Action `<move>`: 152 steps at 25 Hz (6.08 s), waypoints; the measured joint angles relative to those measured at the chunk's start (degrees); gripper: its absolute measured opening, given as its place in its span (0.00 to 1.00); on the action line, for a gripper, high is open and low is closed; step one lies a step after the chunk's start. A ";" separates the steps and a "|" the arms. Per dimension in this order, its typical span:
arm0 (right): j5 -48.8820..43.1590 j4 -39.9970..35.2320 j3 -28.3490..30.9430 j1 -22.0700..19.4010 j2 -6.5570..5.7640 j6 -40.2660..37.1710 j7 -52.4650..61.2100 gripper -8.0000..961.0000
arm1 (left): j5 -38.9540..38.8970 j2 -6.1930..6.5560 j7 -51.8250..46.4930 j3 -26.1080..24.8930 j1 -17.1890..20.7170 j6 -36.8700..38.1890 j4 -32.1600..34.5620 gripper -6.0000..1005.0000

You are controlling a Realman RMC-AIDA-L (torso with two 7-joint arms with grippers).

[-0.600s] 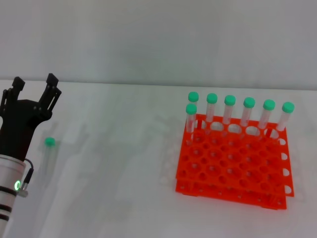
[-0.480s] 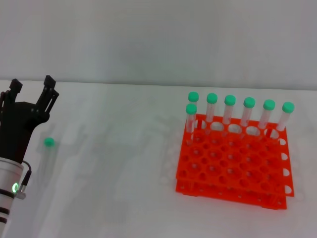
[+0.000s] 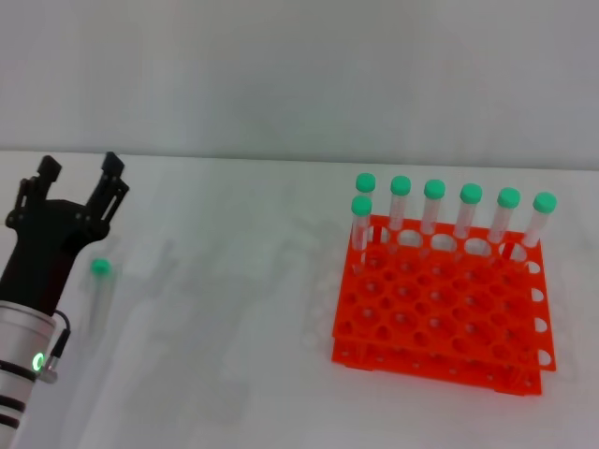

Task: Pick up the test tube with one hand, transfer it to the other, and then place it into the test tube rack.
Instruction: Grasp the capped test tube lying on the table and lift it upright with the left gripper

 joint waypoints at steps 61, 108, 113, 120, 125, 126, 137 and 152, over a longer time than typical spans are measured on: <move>0.62 -5.87 0.62 1.45 -0.17 5.66 -4.56 0.73 | 100.43 12.16 -121.90 9.41 -39.98 11.07 -49.16 0.82; 0.49 -5.67 0.47 1.78 -0.08 7.93 -6.01 0.73 | 113.29 10.85 -128.05 9.32 -39.97 -8.52 -38.55 0.54; 0.35 -5.71 0.59 1.81 -0.08 7.96 -6.03 0.73 | 113.62 11.15 -129.07 9.32 -40.11 -8.85 -36.69 0.52; 0.35 -5.71 0.30 1.83 -0.08 7.99 -6.04 0.73 | 113.72 10.82 -129.47 9.31 -40.11 -9.02 -36.53 0.50; 0.31 -5.60 0.20 1.83 -0.08 7.99 -6.04 0.73 | 113.82 10.74 -130.05 9.31 -39.58 -9.82 -35.80 0.49; 0.30 -5.56 0.18 1.83 -0.08 7.99 -6.04 0.73 | 113.84 10.74 -130.07 9.31 -39.51 -9.91 -35.78 0.49; 0.20 -5.36 0.17 1.74 -0.08 7.99 -6.03 0.73 | 113.84 10.69 -130.06 9.31 -39.36 -10.51 -35.16 0.47; 0.18 -5.41 0.12 1.83 -0.08 7.99 -6.03 0.73 | 113.82 10.62 -130.48 9.31 -39.35 -10.55 -34.71 0.22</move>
